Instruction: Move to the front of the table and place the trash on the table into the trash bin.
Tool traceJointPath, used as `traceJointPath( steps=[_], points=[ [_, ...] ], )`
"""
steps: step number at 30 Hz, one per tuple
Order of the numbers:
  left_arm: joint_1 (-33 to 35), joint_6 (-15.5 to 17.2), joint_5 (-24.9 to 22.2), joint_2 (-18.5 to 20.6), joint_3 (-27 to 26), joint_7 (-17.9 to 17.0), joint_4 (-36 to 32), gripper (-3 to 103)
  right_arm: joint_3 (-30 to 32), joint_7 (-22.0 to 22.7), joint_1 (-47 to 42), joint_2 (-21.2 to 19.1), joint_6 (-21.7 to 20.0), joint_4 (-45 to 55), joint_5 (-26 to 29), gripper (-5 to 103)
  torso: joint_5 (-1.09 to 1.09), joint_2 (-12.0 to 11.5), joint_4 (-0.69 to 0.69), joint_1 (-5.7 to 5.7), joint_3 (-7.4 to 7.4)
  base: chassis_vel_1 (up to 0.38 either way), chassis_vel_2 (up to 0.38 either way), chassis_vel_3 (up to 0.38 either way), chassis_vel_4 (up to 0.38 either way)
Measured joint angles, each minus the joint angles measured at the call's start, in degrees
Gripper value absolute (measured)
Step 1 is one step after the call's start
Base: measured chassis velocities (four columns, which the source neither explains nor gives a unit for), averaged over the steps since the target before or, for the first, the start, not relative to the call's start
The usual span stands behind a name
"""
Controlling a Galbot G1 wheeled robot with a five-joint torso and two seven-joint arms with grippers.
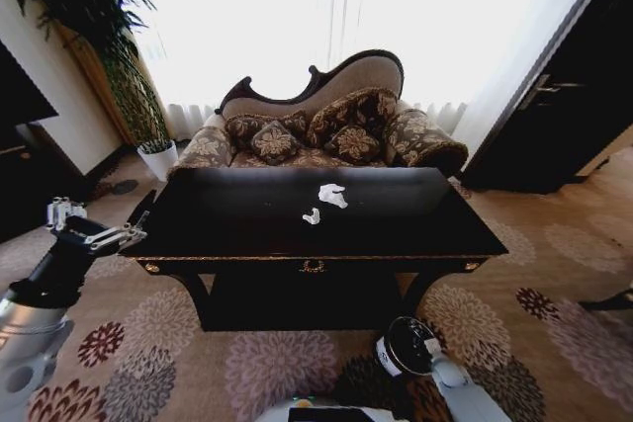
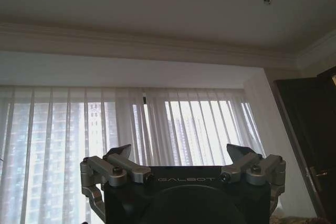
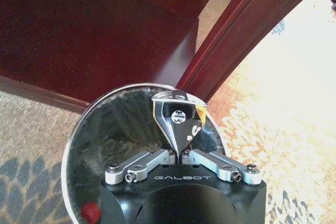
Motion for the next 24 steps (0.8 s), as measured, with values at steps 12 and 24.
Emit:
traceJointPath(
  steps=[12, 24],
  points=[
    [0.22, -0.05, 0.11, -0.83, 0.29, 0.03, -1.16, 100, 0.33, -2.49, -1.91, 0.45, -0.96, 2.56, -0.75, 40, -0.02, 0.00, 0.00, 0.00, 0.00, 0.000, 0.000, 0.000, 0.000],
    [0.13, -0.59, -0.27, -0.73, 0.08, 0.10, -1.17, 100, 0.35, -7.02, -7.93, 1.76, 1.87, 11.80, -2.30, 84, -0.01, 0.00, 0.01, 0.00, 0.00, 0.000, 0.000, 0.000, 0.000]
  ],
)
